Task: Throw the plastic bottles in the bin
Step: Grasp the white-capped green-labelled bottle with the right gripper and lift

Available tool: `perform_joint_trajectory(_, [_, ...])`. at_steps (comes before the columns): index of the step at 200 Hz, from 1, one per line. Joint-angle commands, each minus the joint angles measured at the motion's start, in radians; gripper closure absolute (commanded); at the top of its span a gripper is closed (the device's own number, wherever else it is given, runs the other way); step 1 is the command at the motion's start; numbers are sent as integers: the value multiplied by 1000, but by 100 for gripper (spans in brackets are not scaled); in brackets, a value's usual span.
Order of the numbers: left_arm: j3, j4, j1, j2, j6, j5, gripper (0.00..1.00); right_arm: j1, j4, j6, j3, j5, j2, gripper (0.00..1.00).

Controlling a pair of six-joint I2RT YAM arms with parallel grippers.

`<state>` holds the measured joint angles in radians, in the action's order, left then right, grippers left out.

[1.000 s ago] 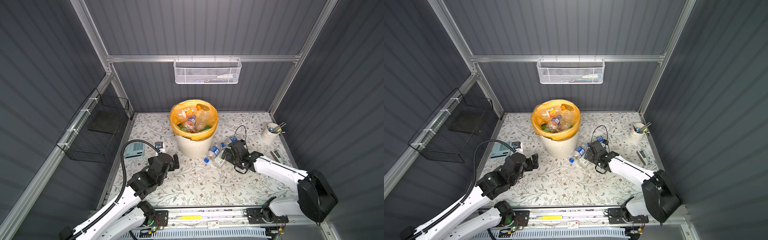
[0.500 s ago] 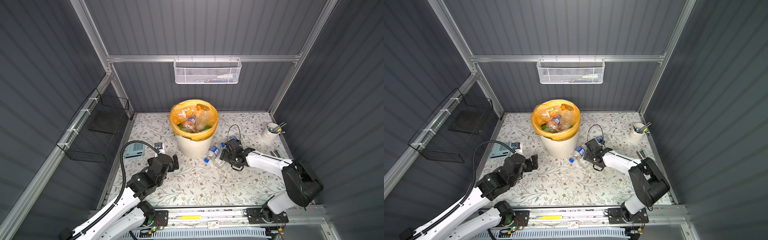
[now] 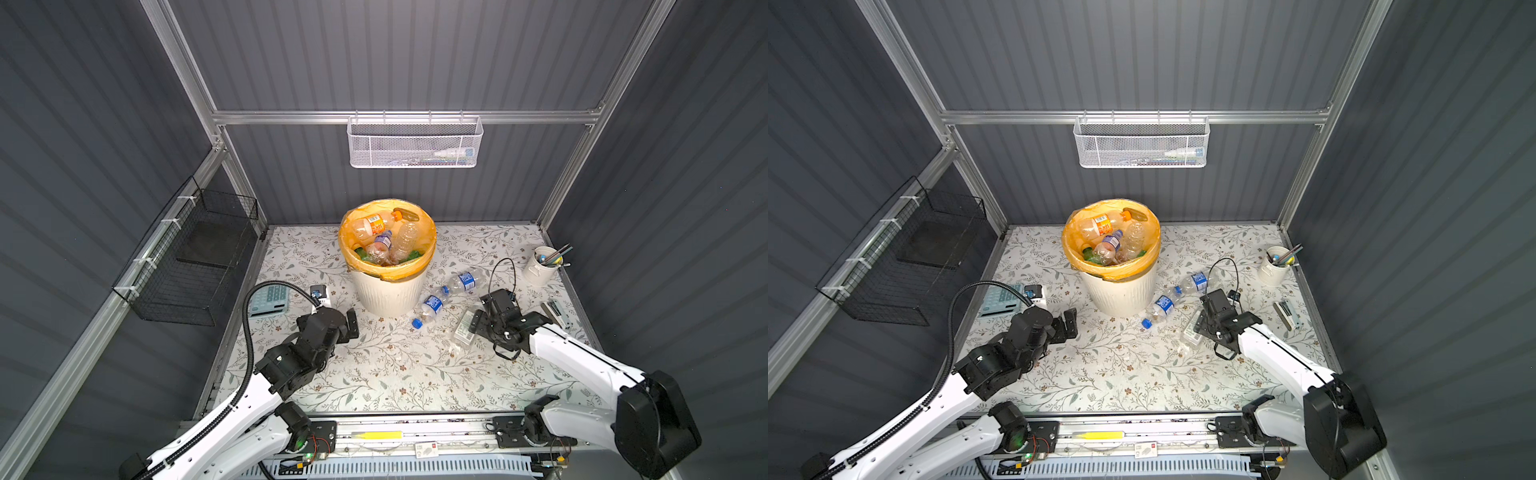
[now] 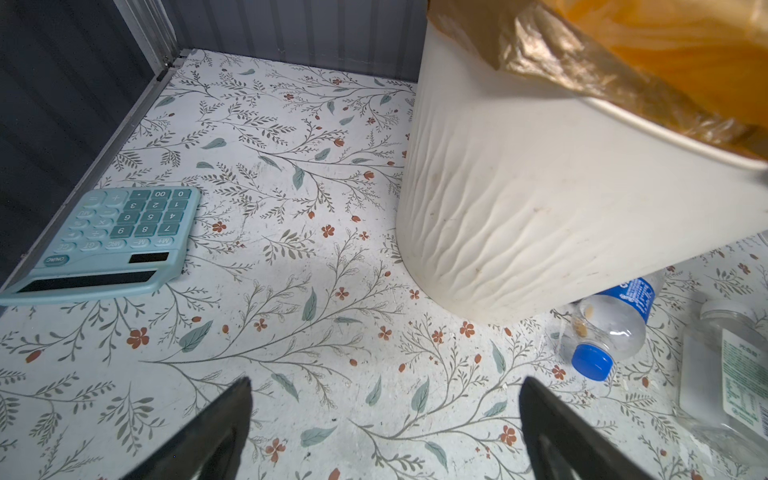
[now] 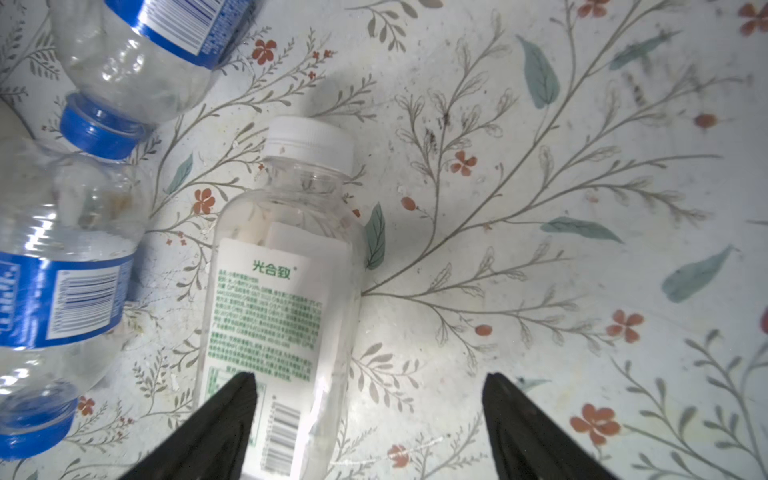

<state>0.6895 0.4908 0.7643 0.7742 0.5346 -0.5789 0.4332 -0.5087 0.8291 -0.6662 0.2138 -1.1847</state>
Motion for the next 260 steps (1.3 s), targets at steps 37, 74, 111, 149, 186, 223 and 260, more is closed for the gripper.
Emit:
perform_joint_trajectory(37, [-14,-25,0,10,-20,14,0,20,-16,12,-115,0,-97,2])
perform_joint_trajectory(74, [-22,-6,0,-20,-21,-7,0,45,-16,4,-205,-3,-294,1])
perform_joint_trajectory(111, [-21,30,0,-44,-22,-27,0,48,-65,-21,-246,41,-422,4])
perform_joint_trajectory(149, [-33,39,-1,-66,-21,-47,0,45,-45,-18,-183,45,-379,26])
perform_joint_trajectory(186, [-33,33,0,-49,-13,-44,0,43,-24,-40,-171,28,-281,42])
perform_joint_trajectory(223, [-54,38,0,-49,21,-67,0,35,-29,-116,-224,49,-51,42])
perform_joint_trajectory(260, [-84,31,0,-60,41,-78,0,-11,-35,-222,-396,98,240,42])
